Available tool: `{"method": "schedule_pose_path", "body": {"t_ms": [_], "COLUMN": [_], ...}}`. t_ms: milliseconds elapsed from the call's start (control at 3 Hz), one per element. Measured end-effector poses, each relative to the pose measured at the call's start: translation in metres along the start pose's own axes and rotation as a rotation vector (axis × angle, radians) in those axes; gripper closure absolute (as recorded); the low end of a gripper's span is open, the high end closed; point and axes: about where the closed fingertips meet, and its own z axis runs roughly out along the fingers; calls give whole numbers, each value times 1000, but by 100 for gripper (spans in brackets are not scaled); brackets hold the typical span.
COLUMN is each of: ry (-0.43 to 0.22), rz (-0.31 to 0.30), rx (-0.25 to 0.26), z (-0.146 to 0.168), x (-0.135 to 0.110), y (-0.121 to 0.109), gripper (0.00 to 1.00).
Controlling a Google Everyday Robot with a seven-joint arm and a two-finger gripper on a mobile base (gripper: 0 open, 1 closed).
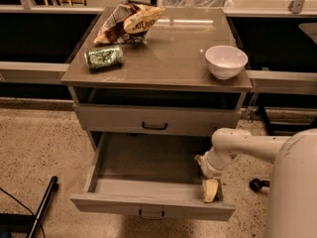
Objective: Open middle drawer
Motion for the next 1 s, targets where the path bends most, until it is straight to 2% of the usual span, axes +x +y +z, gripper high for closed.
{"method": "schedule_pose_path", "body": {"t_ms": [333,667,1000], "ry": [-25,-72,-100], "rz": [20,91,129], "rx": [-14,-9,-1], "z": [0,-3,-8], "x": [2,11,18], "y": [5,16,29], "gripper": [0,0,0]}}
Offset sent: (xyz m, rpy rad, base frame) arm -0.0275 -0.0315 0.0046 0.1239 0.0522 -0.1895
